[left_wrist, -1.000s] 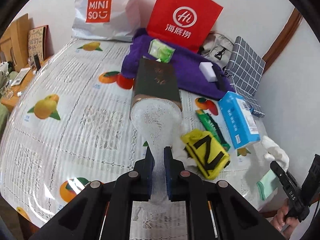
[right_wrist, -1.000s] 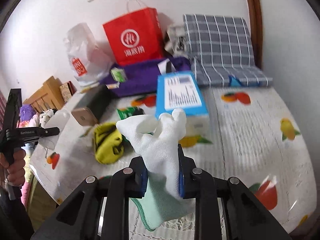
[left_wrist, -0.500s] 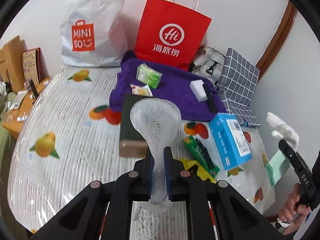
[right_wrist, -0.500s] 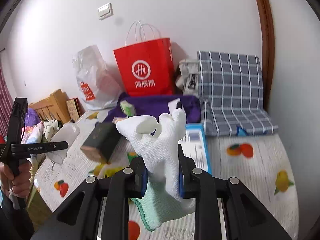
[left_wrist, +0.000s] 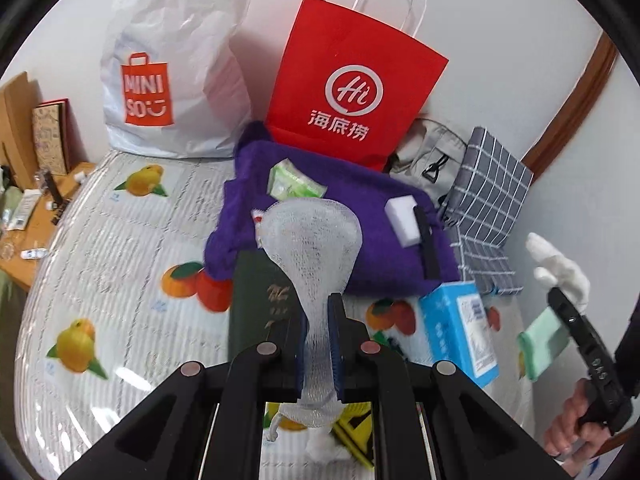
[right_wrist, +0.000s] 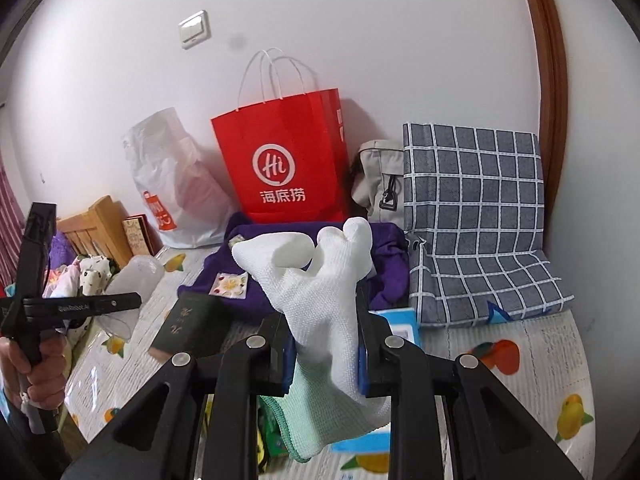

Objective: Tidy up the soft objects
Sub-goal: 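Carry the mesh pouch with the left gripper while the right gripper carries the glove toward the purple towel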

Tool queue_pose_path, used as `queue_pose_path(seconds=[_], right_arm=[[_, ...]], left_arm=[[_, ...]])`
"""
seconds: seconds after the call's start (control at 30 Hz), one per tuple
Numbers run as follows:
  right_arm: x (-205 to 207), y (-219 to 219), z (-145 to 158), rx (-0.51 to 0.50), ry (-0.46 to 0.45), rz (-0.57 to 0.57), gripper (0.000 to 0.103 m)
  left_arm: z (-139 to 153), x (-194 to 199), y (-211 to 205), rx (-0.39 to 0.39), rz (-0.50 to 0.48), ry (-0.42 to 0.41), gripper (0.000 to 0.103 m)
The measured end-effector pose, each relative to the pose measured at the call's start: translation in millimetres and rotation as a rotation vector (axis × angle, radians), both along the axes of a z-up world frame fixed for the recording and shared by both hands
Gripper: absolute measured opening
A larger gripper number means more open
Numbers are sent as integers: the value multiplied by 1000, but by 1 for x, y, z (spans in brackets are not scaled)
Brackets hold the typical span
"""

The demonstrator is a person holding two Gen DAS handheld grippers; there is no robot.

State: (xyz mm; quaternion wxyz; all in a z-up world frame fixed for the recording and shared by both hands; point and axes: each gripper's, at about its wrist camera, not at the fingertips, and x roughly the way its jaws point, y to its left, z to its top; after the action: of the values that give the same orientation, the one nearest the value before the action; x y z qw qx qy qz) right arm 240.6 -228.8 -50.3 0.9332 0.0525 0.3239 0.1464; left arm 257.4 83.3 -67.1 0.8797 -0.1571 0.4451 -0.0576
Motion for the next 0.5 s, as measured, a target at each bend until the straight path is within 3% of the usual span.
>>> queue_pose_path(seconds=[0.5], right_arm=[[74,12,-8,38,21,22,23]], left_arm=[[0,62,-12,63,-7,9,10]])
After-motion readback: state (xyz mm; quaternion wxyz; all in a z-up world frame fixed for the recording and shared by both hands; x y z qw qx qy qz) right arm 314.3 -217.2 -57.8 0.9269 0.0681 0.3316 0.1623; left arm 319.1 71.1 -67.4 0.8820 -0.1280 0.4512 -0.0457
